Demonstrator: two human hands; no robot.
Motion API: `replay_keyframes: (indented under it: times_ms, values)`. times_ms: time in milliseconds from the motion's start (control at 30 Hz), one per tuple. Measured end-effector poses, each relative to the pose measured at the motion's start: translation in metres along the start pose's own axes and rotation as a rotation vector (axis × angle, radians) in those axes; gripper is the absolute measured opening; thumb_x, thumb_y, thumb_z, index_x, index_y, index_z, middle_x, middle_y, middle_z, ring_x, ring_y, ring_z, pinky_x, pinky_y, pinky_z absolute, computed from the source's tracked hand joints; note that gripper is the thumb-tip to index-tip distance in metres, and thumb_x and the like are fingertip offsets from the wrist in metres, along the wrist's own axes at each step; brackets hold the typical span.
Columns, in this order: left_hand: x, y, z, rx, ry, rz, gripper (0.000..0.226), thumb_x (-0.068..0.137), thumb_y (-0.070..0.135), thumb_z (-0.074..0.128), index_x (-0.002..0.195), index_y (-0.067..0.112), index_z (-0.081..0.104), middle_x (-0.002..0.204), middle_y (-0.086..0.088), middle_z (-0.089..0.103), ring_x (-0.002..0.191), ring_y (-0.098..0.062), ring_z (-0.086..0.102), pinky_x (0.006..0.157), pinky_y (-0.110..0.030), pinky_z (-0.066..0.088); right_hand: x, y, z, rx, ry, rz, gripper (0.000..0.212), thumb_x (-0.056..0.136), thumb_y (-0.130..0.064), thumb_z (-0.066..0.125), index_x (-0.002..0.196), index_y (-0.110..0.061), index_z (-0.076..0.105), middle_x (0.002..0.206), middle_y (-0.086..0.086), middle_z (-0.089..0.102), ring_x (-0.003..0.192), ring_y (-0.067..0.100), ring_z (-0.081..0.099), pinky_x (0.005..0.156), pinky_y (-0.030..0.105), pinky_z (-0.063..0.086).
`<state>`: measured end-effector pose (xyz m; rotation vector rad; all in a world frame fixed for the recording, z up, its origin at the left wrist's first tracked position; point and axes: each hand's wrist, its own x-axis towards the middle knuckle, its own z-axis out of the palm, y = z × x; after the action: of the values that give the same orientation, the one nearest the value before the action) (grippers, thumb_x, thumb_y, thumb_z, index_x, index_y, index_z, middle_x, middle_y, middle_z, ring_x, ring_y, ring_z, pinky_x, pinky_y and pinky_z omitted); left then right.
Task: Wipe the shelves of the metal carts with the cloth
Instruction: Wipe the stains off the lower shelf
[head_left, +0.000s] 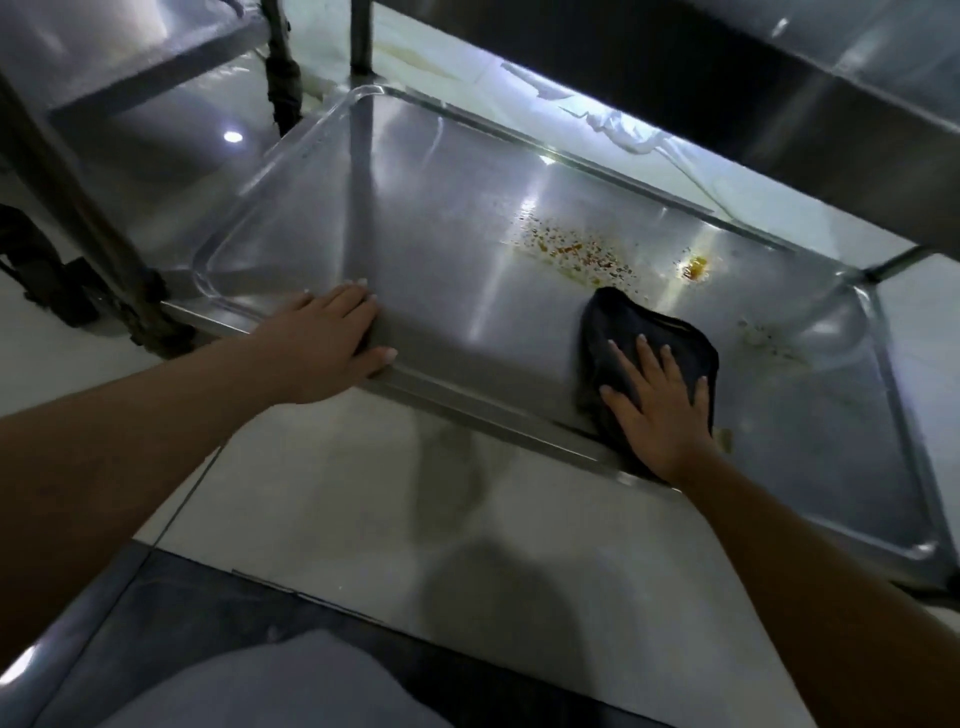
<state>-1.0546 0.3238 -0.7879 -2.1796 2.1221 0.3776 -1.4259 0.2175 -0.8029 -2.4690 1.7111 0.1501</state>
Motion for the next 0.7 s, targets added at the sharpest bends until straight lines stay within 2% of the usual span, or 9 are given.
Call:
replay_keyframes:
  times_ms: [133,267,333,500,600,700]
  values:
    - [0.02,0.063,-0.002,0.028,-0.027,0.118,0.08,0.092,0.063,0.02,0.151,0.008,0.016,0.161,-0.01,0.006,0.148,-0.022,0.01,0.118,-0.04,0.014,-0.031,0.064,-0.003,0.028,-0.048,0.19,0.059,0.091,-0.066,0.017,0.144,-0.055,-0.006,0.16,-0.014,-0.012,0.146,0.012,-0.015,0.115,0.055,-0.01]
    - [0.041,0.135,-0.006,0.093,-0.086,0.253,0.081,0.093,0.064,0.02,0.151,0.007,0.014,0.161,-0.011,0.004,0.148,-0.022,0.006,0.119,-0.042,0.015,-0.062,0.107,-0.006,0.063,-0.049,0.306,0.08,0.072,-0.084,0.006,0.144,-0.053,-0.008,0.159,-0.015,-0.016,0.146,0.013,-0.017,0.114,0.057,-0.009]
    - [0.049,0.167,-0.007,0.137,-0.105,0.295,0.083,0.093,0.065,0.02,0.151,0.007,0.013,0.161,-0.012,0.004,0.148,-0.023,0.005,0.118,-0.043,0.016,-0.068,0.117,-0.006,0.064,-0.075,0.332,0.081,0.072,-0.086,0.007,0.144,-0.053,-0.01,0.159,-0.014,-0.017,0.146,0.014,-0.018,0.112,0.058,-0.009]
    - [0.059,0.221,-0.011,0.203,-0.218,0.238,0.093,0.087,0.074,0.018,0.152,0.009,0.001,0.16,-0.016,-0.001,0.148,-0.03,0.002,0.118,-0.046,0.016,-0.064,0.115,-0.009,0.113,-0.084,0.322,0.056,0.096,-0.062,0.017,0.148,-0.049,0.001,0.16,-0.009,-0.011,0.147,0.02,-0.015,0.112,0.063,-0.006]
    - [0.054,0.228,-0.023,0.189,-0.289,0.256,0.091,0.089,0.071,0.025,0.152,0.01,0.003,0.161,-0.011,0.004,0.146,-0.029,0.013,0.116,-0.043,0.022,-0.081,0.109,-0.017,0.235,-0.116,0.298,0.051,0.099,-0.055,0.021,0.149,-0.045,0.013,0.161,-0.01,-0.004,0.148,0.02,-0.011,0.112,0.062,-0.006]
    - [0.032,0.242,-0.04,0.075,-0.365,0.248,0.088,0.089,0.067,0.031,0.151,0.009,0.009,0.159,-0.011,0.016,0.142,-0.031,0.026,0.113,-0.043,0.028,-0.119,0.094,-0.04,0.409,-0.142,0.337,0.048,0.101,-0.047,0.027,0.148,-0.035,0.025,0.16,-0.008,0.014,0.148,0.019,0.002,0.115,0.058,-0.003]
